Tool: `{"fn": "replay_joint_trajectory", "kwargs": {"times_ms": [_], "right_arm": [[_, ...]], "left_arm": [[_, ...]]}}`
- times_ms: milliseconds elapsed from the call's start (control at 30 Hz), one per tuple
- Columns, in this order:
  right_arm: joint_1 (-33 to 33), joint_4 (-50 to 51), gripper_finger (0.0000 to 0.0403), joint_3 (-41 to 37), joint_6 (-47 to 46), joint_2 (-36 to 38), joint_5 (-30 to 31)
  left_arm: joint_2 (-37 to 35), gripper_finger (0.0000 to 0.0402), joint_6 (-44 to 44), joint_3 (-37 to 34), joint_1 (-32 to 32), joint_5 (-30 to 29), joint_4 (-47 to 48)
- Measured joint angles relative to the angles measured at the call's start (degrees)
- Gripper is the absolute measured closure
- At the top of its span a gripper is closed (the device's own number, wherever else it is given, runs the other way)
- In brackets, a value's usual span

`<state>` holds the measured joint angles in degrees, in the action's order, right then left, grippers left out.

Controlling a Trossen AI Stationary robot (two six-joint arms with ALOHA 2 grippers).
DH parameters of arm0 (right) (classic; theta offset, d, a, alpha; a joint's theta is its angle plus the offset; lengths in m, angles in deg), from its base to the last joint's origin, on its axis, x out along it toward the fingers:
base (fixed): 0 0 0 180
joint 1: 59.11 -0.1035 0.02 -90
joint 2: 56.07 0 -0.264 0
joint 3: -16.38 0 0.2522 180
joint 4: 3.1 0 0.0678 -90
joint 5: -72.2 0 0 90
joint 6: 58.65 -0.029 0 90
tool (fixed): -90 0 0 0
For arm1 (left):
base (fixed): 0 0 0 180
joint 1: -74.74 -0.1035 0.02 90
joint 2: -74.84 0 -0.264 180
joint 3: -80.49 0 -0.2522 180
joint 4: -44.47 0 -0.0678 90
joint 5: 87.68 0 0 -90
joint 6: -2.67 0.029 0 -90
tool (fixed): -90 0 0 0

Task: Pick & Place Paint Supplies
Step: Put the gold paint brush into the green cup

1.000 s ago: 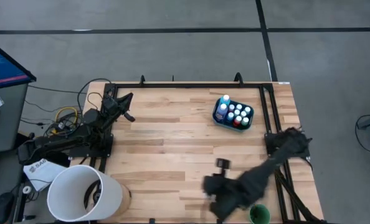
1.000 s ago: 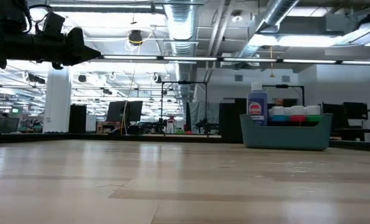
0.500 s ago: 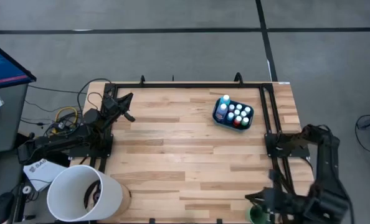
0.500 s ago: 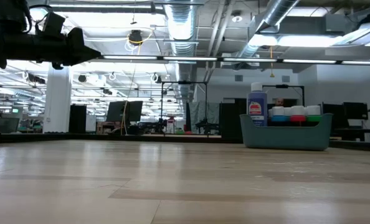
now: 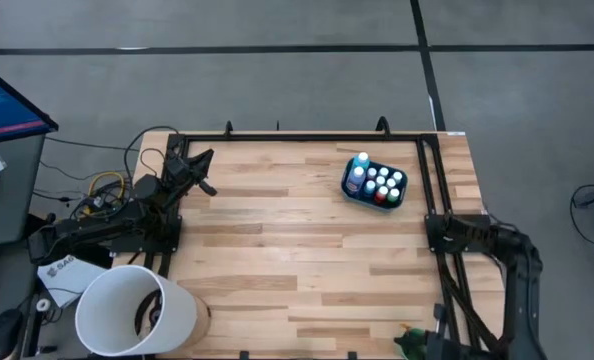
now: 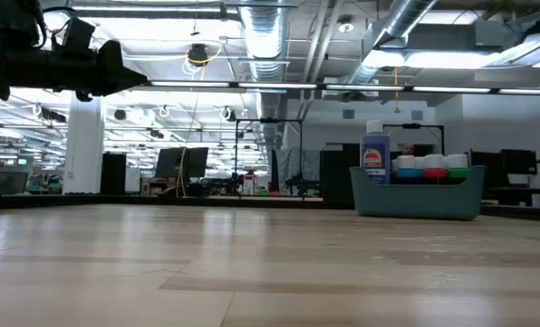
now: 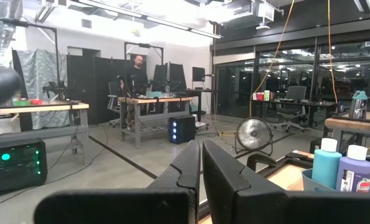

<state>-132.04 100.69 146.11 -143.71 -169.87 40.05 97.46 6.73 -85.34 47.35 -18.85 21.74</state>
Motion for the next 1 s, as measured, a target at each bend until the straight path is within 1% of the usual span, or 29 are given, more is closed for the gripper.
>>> {"fn": "replay_joint_trajectory", "kwargs": {"times_ms": [133, 300, 500, 867, 1000], "right_arm": [[-0.23, -0.01, 0.0403, 0.00, -0.53, -2.58, -0.36], [-0.19, -0.01, 0.0403, 0.00, -1.17, -3.68, -0.97], [-0.19, -0.01, 0.0403, 0.00, -3.72, -3.67, -8.39], [-0.57, -0.01, 0.0402, 0.00, -3.98, -3.65, -8.52], [-0.57, -0.01, 0.0388, 0.00, -3.98, -3.65, -8.64]], "left_arm": [[-0.01, 0.0394, 0.00, -0.02, 0.02, 0.00, -0.02], [-0.01, 0.0394, 0.00, 0.00, 0.00, 0.00, 0.00], [-0.01, 0.0394, -0.02, -0.02, 0.02, 0.00, 0.00], [0.01, 0.0394, -0.02, 0.00, 0.00, 0.00, 0.00], [0.00, 0.0394, -0.02, 0.00, 0.02, 0.00, 0.00]]}}
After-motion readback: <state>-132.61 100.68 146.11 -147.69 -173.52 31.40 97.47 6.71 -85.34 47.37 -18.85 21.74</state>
